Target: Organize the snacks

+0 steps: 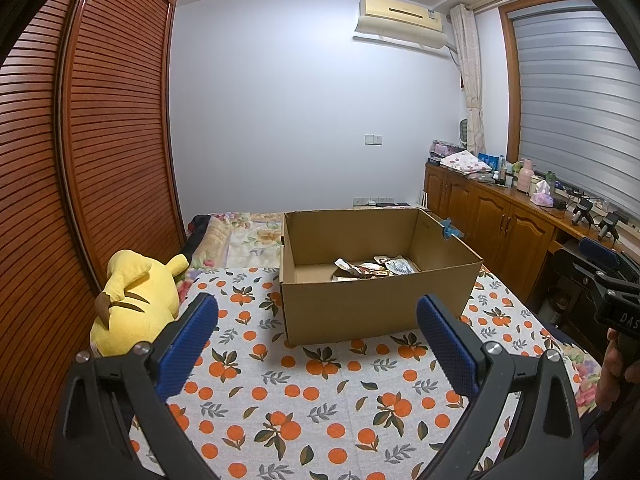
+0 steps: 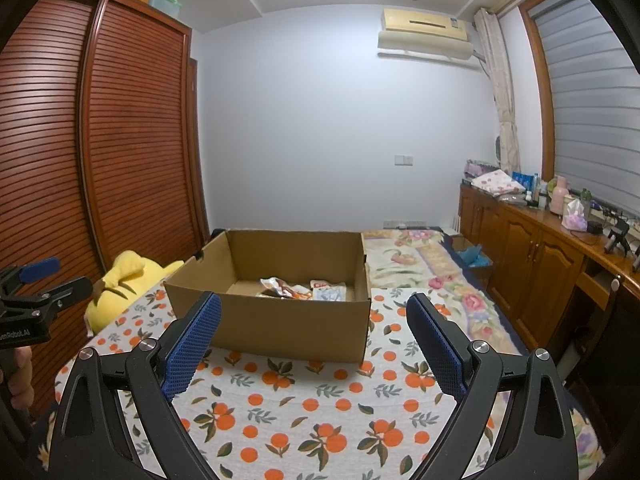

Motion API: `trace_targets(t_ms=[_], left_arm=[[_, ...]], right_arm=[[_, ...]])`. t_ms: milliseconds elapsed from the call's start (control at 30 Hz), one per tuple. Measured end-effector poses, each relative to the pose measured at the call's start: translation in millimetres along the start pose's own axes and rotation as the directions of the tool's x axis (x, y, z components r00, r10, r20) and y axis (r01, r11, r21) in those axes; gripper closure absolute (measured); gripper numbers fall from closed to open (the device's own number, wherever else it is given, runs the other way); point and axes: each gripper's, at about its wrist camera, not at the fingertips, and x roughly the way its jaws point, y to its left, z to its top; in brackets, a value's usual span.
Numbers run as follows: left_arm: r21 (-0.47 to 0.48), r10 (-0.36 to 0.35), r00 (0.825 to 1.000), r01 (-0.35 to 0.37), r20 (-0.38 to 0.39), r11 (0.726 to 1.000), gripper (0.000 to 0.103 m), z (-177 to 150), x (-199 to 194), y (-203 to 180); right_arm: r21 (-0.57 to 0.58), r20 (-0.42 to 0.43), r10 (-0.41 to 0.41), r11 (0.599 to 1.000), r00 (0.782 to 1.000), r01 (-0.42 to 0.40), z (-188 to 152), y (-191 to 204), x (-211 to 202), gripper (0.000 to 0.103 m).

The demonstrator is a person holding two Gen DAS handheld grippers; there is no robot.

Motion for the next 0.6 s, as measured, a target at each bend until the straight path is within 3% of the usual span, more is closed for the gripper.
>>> trace_targets(t_ms=[600], left_arm=[[-0.004,0.001,1.0,-0.001,0.0,1.0,0.002,-5.1,0.9,-0.9]], right_arm=[[0.001,-0.002,-0.001,1.0,1.0,0.001,-2.2,0.7,0.3,0.008]])
